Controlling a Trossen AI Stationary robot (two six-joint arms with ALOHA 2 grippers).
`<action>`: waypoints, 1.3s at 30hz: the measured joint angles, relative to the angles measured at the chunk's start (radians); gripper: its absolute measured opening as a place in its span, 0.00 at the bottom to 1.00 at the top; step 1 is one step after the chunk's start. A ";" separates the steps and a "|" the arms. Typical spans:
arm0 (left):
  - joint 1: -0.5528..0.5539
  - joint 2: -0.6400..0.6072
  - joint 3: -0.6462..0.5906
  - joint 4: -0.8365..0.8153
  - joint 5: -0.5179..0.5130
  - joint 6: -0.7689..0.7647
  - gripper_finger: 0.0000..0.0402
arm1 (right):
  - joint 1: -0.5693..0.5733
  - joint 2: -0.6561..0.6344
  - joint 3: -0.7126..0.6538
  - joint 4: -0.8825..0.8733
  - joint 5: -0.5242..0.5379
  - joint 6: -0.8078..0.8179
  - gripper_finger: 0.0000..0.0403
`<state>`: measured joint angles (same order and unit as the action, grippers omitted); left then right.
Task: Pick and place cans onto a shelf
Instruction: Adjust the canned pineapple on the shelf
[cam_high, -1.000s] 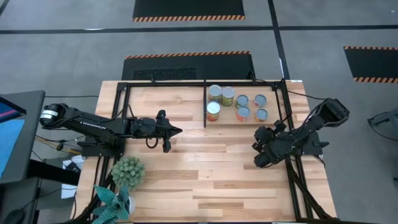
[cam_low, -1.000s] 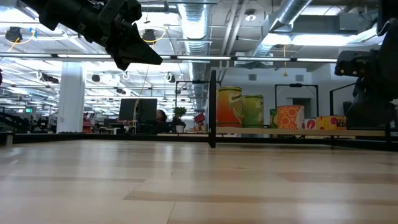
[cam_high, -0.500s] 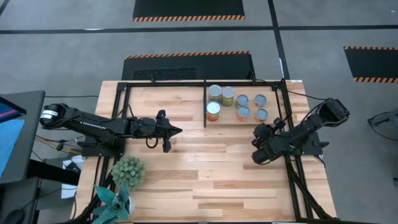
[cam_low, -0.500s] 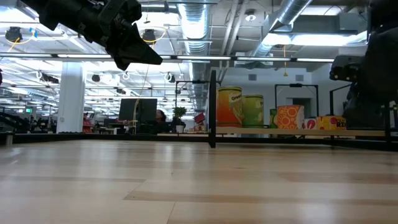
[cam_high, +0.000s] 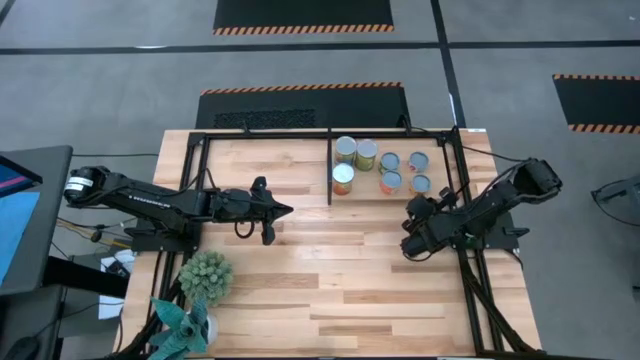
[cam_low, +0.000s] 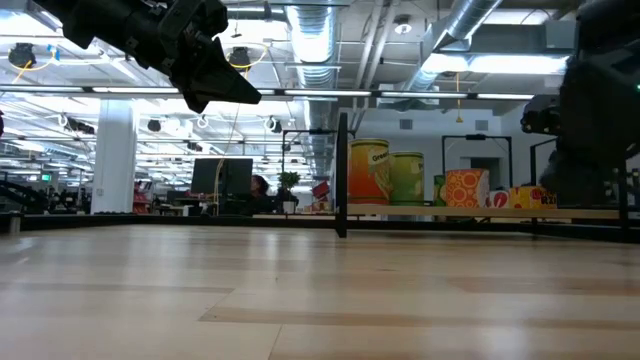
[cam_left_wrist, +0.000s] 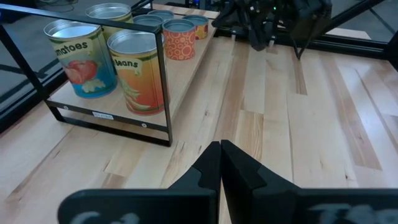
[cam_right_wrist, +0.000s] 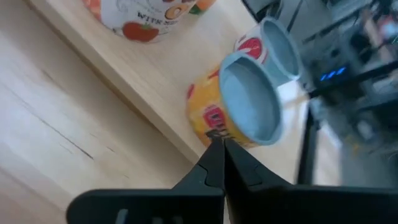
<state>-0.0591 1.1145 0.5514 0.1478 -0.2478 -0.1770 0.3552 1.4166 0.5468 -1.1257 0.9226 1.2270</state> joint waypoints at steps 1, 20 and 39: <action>0.000 0.000 0.000 0.000 0.000 0.000 0.00 | -0.009 0.000 0.000 0.022 -0.004 0.010 0.03; 0.000 0.000 0.000 0.000 0.001 -0.009 0.00 | -0.184 0.000 0.002 0.087 -0.162 0.427 0.04; 0.000 0.000 0.000 0.001 0.001 -0.030 0.00 | -0.219 0.000 0.002 0.093 -0.060 0.414 0.03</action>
<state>-0.0589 1.1145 0.5514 0.1485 -0.2466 -0.2070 0.1360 1.4162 0.5484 -1.0324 0.8627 1.6409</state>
